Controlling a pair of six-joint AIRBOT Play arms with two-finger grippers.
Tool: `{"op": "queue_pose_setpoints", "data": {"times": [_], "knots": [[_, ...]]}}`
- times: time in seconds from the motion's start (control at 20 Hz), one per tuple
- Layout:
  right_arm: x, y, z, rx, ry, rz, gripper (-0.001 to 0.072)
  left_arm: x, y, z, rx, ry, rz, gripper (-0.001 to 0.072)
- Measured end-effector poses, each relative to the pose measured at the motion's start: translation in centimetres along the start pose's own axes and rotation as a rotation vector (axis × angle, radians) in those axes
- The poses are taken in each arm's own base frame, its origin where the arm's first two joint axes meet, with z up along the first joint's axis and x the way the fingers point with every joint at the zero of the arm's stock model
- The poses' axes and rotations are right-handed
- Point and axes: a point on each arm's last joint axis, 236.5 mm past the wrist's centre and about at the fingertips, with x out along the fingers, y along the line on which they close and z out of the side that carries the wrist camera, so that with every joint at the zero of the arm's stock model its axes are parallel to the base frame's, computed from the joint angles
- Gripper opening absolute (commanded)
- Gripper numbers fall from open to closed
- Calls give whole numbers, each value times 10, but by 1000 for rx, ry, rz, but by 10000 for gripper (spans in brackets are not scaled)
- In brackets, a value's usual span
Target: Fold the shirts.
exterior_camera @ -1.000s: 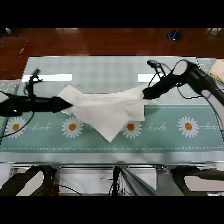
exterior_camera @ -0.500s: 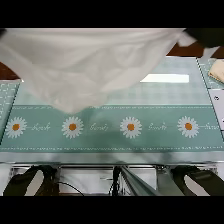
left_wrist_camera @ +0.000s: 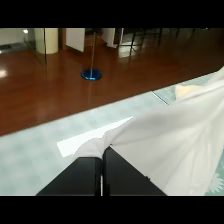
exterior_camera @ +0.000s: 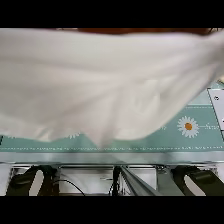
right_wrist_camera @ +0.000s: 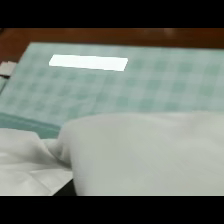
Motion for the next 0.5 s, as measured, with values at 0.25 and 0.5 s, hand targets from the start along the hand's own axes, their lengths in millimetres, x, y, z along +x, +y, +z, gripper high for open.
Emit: {"op": "queue_pose_setpoints", "data": {"times": [0.25, 0.5], "knots": [[34, -45, -54, 65, 282, -135, 18, 1, 21, -77, -189, 287, 68, 30], [128, -123, -129, 99, 633, -266, 18, 38, 74, -175, -403, 533, 105, 30]]}}
